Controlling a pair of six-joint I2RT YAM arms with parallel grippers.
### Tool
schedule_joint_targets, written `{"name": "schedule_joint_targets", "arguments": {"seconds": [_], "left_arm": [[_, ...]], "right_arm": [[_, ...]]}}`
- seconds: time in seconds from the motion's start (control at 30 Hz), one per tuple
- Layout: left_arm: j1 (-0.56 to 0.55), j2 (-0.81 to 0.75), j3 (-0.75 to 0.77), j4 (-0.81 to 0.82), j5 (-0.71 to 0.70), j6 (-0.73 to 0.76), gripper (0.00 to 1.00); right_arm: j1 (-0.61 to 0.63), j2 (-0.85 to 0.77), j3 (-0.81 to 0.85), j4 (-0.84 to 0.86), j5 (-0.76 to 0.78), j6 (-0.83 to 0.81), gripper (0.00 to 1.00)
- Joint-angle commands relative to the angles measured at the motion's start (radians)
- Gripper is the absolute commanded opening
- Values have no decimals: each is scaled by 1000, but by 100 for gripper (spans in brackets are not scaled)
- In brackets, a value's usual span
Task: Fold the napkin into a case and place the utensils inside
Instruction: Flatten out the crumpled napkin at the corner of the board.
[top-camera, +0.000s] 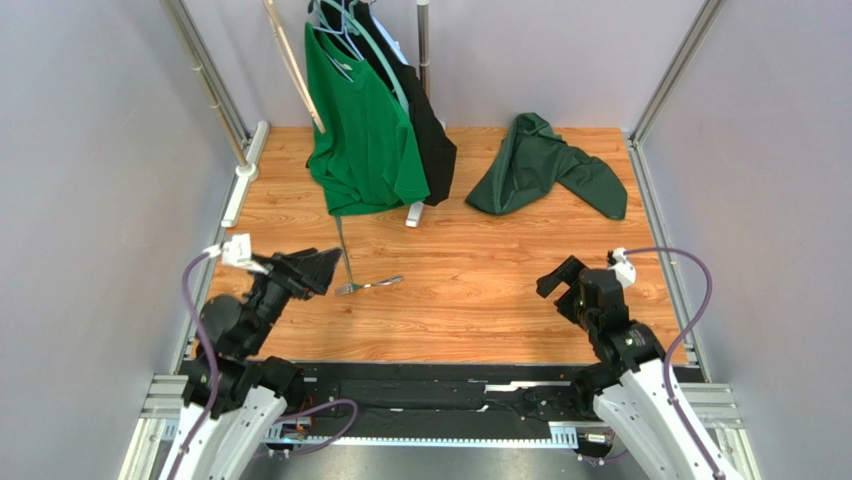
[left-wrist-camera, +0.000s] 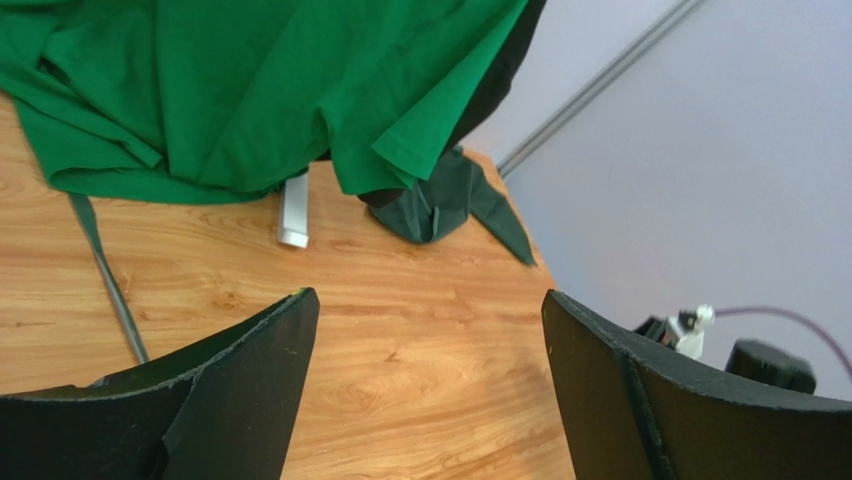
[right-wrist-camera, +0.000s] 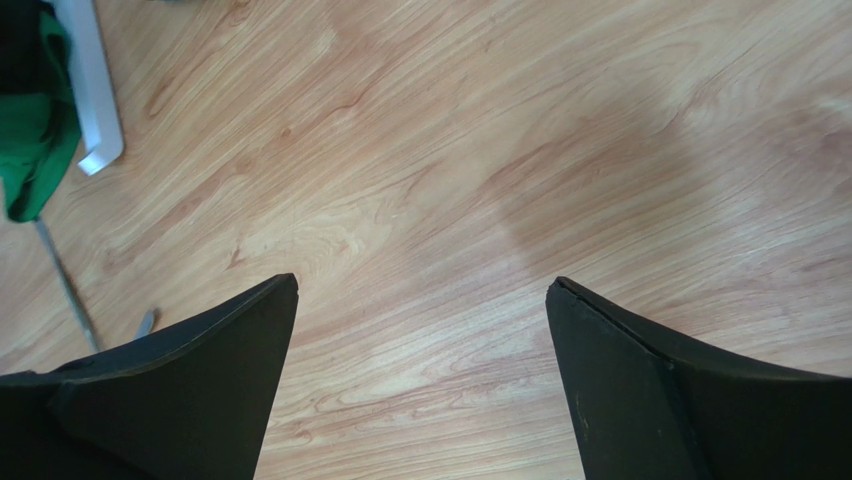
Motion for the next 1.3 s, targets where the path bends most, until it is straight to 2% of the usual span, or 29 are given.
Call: {"name": "schedule_joint_targets", "arguments": {"seconds": [0.0,0.07,0.1,0.2,0.27,0.3,0.33,0.37,0.4,0.47,0.53,0.57,0.7,0.77,0.9,0.93,1.0,1.03,1.07,1.1,1.13,1.17,1.2,1.23,1.27], "left_arm": [[-2,255,92,-21,261,43,89],[-15,410,110,33,335,37,84],[-34,455,113,59,359,35,84],[-141,593,151,89,286,73,82],[-227,659,167,94,231,95,81],[-250,676,168,106,203,99,81],[-291,703,167,135,188,98,79],[-311,719,164,154,179,104,78],[-334,734,161,172,153,107,77],[-397,783,173,191,125,128,76],[-442,832,202,185,90,145,76],[-448,848,227,182,88,162,75],[-462,901,259,172,90,188,73],[-465,912,267,178,91,190,73],[-465,954,294,146,100,185,69],[-465,957,294,140,97,178,68],[-465,958,293,116,76,167,66],[-465,958,293,102,62,153,66],[-465,960,291,87,47,144,66],[-465,961,291,56,18,138,66],[-465,966,290,42,4,123,66],[-465,967,285,30,-8,116,66],[-465,974,279,36,-16,109,66],[-465,977,270,37,-16,96,66],[-465,980,259,39,-16,93,67]], "right_arm": [[-5,216,174,25,111,-119,100],[-9,330,282,127,119,-202,100],[-23,455,318,172,122,-225,100],[-95,666,485,280,84,-265,100],[-126,879,596,295,8,-273,100],[-136,943,699,301,-7,-300,100],[-137,1075,750,300,-1,-310,100],[-138,1138,803,284,15,-319,100],[-137,1198,925,271,22,-334,99],[-137,1397,1081,151,48,-357,96],[-129,1511,1253,70,73,-379,92],[-126,1595,1291,56,90,-388,92],[-94,1758,1465,-9,131,-412,90],[-83,1808,1544,-64,159,-417,85],[-48,1838,1526,-84,184,-446,70],[-41,1828,1503,-82,170,-452,52],[-22,1782,1391,-82,151,-434,9],[-6,1689,1328,-66,151,-429,0],[12,1635,1259,-47,148,-429,0],[56,1580,1108,-42,148,-390,0],[83,1446,1034,-21,133,-368,0],[107,1380,936,0,71,-330,0],[153,1301,766,29,27,-287,0],[176,1233,672,96,-14,-196,0],[199,1100,604,115,-52,-148,1]]}}
